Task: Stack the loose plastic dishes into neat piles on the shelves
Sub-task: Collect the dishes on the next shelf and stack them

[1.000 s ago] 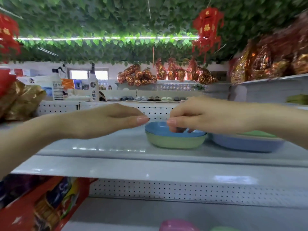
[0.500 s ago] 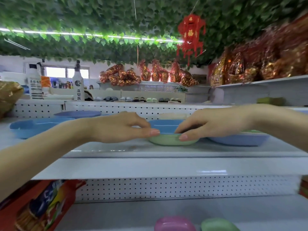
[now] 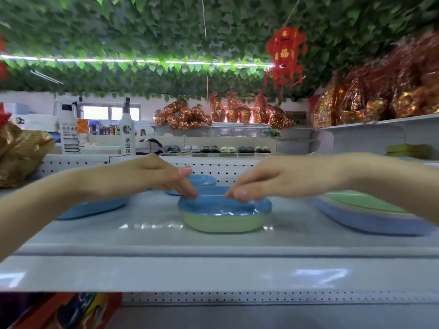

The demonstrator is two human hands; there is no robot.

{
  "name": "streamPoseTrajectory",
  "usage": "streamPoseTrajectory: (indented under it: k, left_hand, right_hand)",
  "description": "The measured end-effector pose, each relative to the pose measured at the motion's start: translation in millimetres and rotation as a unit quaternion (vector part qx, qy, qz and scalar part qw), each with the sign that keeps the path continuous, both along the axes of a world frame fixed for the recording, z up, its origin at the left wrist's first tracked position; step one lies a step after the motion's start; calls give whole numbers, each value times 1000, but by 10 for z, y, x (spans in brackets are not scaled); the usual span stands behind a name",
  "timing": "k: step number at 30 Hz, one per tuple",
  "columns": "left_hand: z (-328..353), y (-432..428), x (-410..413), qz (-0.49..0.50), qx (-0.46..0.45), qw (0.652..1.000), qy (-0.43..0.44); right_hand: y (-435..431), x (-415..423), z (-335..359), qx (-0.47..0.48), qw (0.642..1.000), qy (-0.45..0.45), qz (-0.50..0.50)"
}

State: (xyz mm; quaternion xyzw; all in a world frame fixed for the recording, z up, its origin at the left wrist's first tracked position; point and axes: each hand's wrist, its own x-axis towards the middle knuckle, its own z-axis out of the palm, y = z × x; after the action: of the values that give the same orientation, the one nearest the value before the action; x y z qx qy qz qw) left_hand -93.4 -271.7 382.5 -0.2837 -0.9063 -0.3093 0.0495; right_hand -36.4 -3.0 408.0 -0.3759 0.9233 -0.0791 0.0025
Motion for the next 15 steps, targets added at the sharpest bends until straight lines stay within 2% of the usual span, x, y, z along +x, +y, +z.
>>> streamPoseTrajectory:
  k: [2,6,10,15]
  left_hand:
    - [26,91,-50,-21,18,999,16]
    - [75,78,-220,14,45,999,-5]
    - [105,17,-404,86,25,996,-16]
    - [130,-78,-526,101,-42,993,-40]
  right_hand:
    - [131,-146,148,-35,999,12,-40]
    - [426,-472,271,-69,989,-4,-134]
    - [625,-804,176,-16,983,-18,-183]
    - [763,-968,127,48,977,-56,-200]
